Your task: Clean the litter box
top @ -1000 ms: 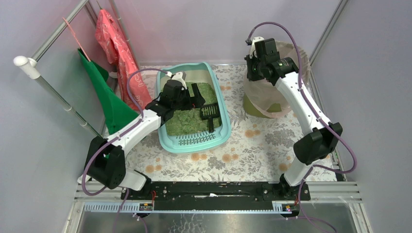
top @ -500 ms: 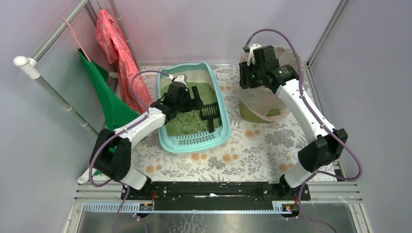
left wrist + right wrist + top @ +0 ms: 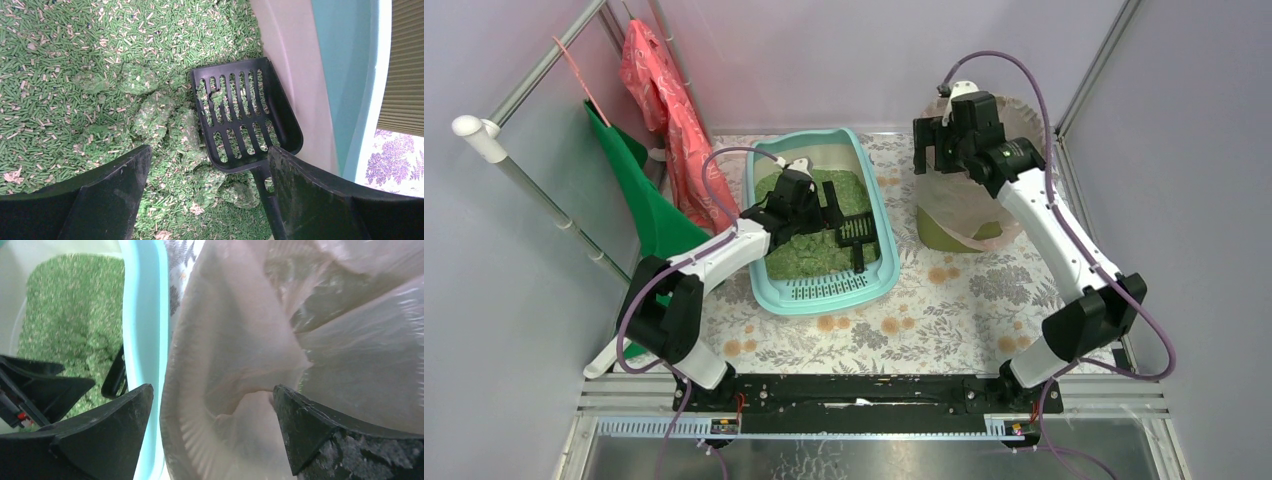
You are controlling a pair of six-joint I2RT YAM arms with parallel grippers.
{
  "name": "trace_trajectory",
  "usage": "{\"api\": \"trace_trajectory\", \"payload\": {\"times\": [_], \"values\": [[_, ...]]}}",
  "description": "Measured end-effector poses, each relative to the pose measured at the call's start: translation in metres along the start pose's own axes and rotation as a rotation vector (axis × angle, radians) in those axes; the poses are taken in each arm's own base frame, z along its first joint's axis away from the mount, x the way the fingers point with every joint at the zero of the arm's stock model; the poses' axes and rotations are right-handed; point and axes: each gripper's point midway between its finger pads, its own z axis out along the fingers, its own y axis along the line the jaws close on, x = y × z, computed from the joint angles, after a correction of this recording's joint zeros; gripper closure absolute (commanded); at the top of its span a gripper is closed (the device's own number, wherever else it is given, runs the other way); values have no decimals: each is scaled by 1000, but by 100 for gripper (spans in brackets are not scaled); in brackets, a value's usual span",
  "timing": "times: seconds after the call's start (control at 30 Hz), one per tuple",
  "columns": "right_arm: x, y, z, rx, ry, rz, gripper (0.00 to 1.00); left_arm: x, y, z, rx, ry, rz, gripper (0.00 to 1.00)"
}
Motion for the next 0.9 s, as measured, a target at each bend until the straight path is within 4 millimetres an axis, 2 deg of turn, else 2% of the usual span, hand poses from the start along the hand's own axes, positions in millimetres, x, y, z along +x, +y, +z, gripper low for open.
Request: {"api": "trace_trajectory", "payload": {"times": [0.13, 0.17, 0.33, 0.37, 0.43, 0.47, 0.53, 0.57, 0.73, 0.8, 0.9], "values": [[-23, -10, -22, 53, -102, 20, 2, 0, 0, 0, 0, -1, 0, 6], [-33, -12, -33, 61, -145, 33, 2, 0, 0, 0, -1, -2, 0, 6], [-51, -11, -57, 44, -250, 63, 2, -6, 3, -3, -20, -27, -1, 7], [-51, -10, -61, 31, -267, 67, 2, -9, 2, -5, -23, -40, -1, 11], [-51, -5, -68, -4, -289, 70, 1, -17, 1, -12, -23, -68, -3, 32], [-51, -1, -72, -29, -297, 70, 1, -21, -1, -15, -19, -83, -10, 35], [-55, 11, -79, -98, -317, 65, 1, -27, -5, -23, -6, -101, -23, 7], [-57, 15, -80, -124, -322, 64, 1, -28, -8, -26, 5, -102, -29, 2], [-57, 47, -82, -285, -316, 41, 1, -17, -27, -37, 113, -50, -100, 1], [-52, 61, -73, -333, -283, 26, 1, -7, -31, -37, 125, -23, -124, 1], [-36, 94, -47, -393, -194, -22, 1, 1, -35, -37, 126, -5, -147, 1]]}}
